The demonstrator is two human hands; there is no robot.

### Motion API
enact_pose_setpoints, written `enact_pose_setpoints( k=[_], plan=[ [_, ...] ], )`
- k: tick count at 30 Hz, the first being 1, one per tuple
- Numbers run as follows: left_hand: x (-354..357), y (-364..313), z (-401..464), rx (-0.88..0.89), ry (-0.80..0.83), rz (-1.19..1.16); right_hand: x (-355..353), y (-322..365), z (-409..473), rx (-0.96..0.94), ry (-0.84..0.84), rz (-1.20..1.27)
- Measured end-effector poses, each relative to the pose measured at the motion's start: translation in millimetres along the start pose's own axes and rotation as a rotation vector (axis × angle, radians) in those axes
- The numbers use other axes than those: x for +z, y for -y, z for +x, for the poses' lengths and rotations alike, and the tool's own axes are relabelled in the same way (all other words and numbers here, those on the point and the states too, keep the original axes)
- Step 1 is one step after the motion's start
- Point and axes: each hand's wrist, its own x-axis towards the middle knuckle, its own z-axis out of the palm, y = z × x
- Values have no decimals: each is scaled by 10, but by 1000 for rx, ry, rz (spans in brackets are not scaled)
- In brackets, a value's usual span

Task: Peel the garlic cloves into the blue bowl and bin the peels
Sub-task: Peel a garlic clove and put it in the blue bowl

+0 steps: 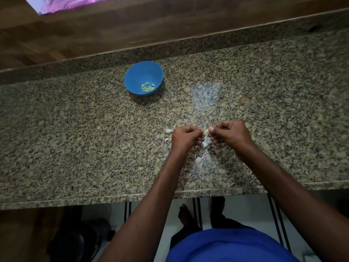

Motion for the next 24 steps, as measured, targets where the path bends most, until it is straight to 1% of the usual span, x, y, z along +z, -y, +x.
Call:
enact_pose_setpoints(
  k=[3,5,9,11,14,18,20,22,24],
  plan=[
    [-18,3,9,-66,28,-85,-57,2,35,32,83,43],
    [-50,0,5,-72,39,-116,-70,-5,56,52,118,83],
    [-99,-19,-22,-67,145,-152,-63,-3,93,95,154,154],
    [-112,-38,-37,-56,165,-160,-58,12,104,97,177,160],
    [-138,-59,-70,-15,163,-147,-76,35,98,72,197,120],
    [-156,-64,-105,141,148,42,-81,67,67,31,200,60],
    [-138,-74,-118,191,124,96,-75,73,60,29,196,58],
    [-122,-80,-125,200,99,61,-72,69,48,28,184,64],
    [-108,-81,-125,182,84,-25,-52,56,27,2,153,23]
  ],
)
